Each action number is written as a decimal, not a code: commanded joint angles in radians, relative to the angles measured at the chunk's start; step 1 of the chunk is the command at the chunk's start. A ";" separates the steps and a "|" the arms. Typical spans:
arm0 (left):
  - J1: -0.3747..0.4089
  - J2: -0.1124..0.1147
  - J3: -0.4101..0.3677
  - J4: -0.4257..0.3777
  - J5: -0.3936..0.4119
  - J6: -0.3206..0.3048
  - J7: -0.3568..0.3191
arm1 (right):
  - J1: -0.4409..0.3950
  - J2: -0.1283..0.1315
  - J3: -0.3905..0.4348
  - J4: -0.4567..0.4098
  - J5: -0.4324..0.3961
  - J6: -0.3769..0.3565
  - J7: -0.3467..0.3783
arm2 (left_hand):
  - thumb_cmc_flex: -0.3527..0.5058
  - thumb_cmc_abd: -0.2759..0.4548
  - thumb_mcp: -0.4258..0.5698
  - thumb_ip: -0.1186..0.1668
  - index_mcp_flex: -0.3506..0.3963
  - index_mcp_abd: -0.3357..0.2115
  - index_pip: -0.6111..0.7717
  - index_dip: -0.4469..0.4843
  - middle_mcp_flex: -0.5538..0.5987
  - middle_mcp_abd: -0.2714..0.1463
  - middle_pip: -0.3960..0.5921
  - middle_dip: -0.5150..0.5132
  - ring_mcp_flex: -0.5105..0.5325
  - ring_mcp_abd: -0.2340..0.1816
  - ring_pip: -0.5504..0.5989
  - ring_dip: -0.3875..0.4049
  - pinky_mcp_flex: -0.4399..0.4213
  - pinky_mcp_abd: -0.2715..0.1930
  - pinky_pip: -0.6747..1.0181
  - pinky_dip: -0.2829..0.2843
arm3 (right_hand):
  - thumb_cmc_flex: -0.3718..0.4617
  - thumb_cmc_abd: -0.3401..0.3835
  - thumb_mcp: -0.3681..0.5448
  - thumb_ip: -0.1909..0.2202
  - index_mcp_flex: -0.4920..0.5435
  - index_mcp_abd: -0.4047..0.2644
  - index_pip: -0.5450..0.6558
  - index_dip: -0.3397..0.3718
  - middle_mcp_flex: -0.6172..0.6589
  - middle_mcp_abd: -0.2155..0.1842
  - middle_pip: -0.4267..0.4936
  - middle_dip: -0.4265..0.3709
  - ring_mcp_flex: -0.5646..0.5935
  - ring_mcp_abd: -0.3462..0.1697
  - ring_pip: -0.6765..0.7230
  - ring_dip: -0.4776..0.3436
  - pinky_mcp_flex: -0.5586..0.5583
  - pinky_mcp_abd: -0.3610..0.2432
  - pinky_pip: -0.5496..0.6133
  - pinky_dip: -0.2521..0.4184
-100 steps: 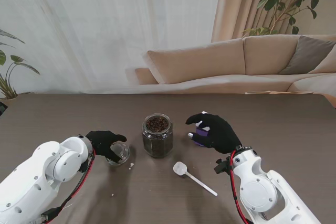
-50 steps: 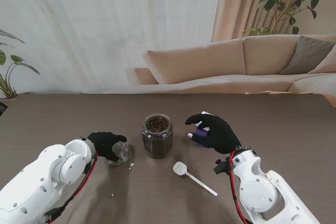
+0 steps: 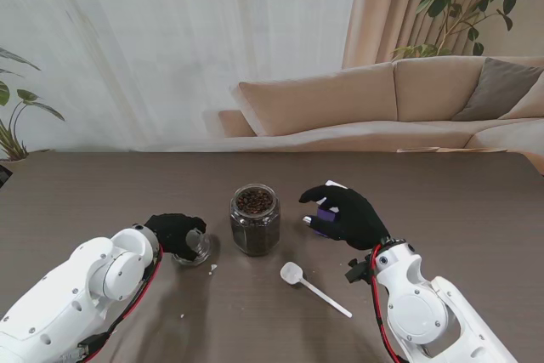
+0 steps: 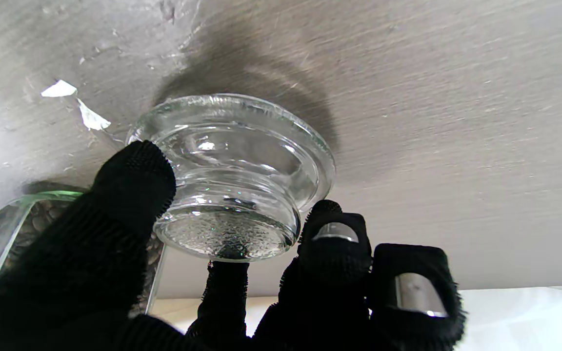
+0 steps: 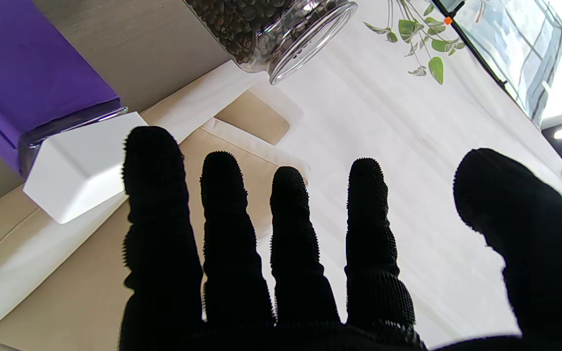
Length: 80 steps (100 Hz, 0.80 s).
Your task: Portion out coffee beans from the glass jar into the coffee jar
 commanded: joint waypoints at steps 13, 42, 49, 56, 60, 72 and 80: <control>0.010 -0.014 0.014 0.030 -0.021 0.008 0.012 | -0.003 -0.004 -0.005 0.003 0.005 0.001 0.020 | 0.148 -0.010 0.110 -0.043 0.135 0.030 0.278 0.141 0.169 -0.146 0.139 0.170 0.092 -0.016 0.070 -0.034 0.079 -0.021 0.260 -0.083 | 0.021 -0.013 -0.042 -0.010 0.027 -0.014 -0.008 0.005 -0.002 0.005 -0.011 0.006 0.003 -0.002 0.007 0.010 -0.398 0.003 0.001 0.016; 0.006 -0.024 0.026 0.060 -0.058 0.013 0.073 | -0.003 -0.004 -0.009 0.004 0.011 0.000 0.024 | 0.306 -0.011 0.001 -0.056 0.271 0.048 0.565 0.146 0.328 -0.177 0.123 0.413 0.166 -0.019 0.082 -0.056 0.141 -0.021 0.298 -0.147 | 0.020 -0.009 -0.042 -0.009 0.031 -0.012 -0.008 0.004 -0.003 0.005 -0.011 0.006 0.003 -0.002 0.007 0.010 -0.398 0.005 0.002 0.018; 0.006 -0.026 0.030 0.065 -0.068 0.021 0.081 | -0.003 -0.004 -0.010 0.004 0.013 0.002 0.025 | 0.318 0.006 0.008 -0.056 0.290 0.059 0.590 0.146 0.346 -0.175 0.119 0.411 0.173 -0.012 0.082 -0.058 0.148 -0.016 0.298 -0.146 | 0.020 -0.009 -0.042 -0.009 0.033 -0.009 -0.008 0.004 -0.003 0.005 -0.011 0.007 0.003 -0.002 0.007 0.010 -0.398 0.004 0.002 0.018; 0.005 -0.029 0.036 0.074 -0.084 0.027 0.093 | -0.003 -0.004 -0.010 0.004 0.014 0.002 0.026 | 0.331 0.019 0.013 -0.058 0.309 0.070 0.609 0.140 0.361 -0.173 0.112 0.403 0.180 -0.003 0.081 -0.060 0.154 -0.009 0.298 -0.146 | 0.020 -0.008 -0.042 -0.009 0.034 -0.008 -0.008 0.004 -0.002 0.006 -0.010 0.007 0.003 -0.001 0.007 0.010 -0.398 0.003 0.002 0.018; 0.004 -0.031 0.039 0.078 -0.090 0.030 0.098 | -0.003 -0.004 -0.010 0.004 0.015 0.002 0.027 | 0.335 0.020 0.013 -0.059 0.309 0.076 0.613 0.135 0.370 -0.172 0.104 0.393 0.183 -0.002 0.079 -0.061 0.156 -0.009 0.298 -0.146 | 0.019 -0.007 -0.042 -0.009 0.034 -0.009 -0.008 0.004 -0.002 0.006 -0.010 0.007 0.004 0.001 0.007 0.010 -0.398 0.004 0.002 0.018; -0.001 -0.032 0.052 0.091 -0.094 0.042 0.108 | -0.003 -0.004 -0.011 0.005 0.018 0.001 0.028 | 0.341 0.012 0.019 -0.060 0.317 0.095 0.623 0.119 0.398 -0.173 0.075 0.349 0.190 0.007 0.073 -0.066 0.161 -0.009 0.298 -0.150 | 0.019 -0.007 -0.042 -0.009 0.033 -0.008 -0.009 0.004 -0.003 0.006 -0.011 0.006 0.002 0.000 0.007 0.010 -0.399 0.004 0.002 0.018; -0.006 -0.031 0.060 0.098 -0.090 0.043 0.106 | -0.003 -0.004 -0.012 0.005 0.020 0.000 0.029 | 0.340 0.004 0.027 -0.061 0.325 0.098 0.631 0.110 0.411 -0.180 0.065 0.328 0.190 0.006 0.069 -0.067 0.160 -0.015 0.298 -0.153 | 0.018 -0.004 -0.043 -0.008 0.032 -0.005 -0.010 0.004 -0.004 0.006 -0.010 0.006 0.003 -0.002 0.007 0.010 -0.399 0.005 0.002 0.019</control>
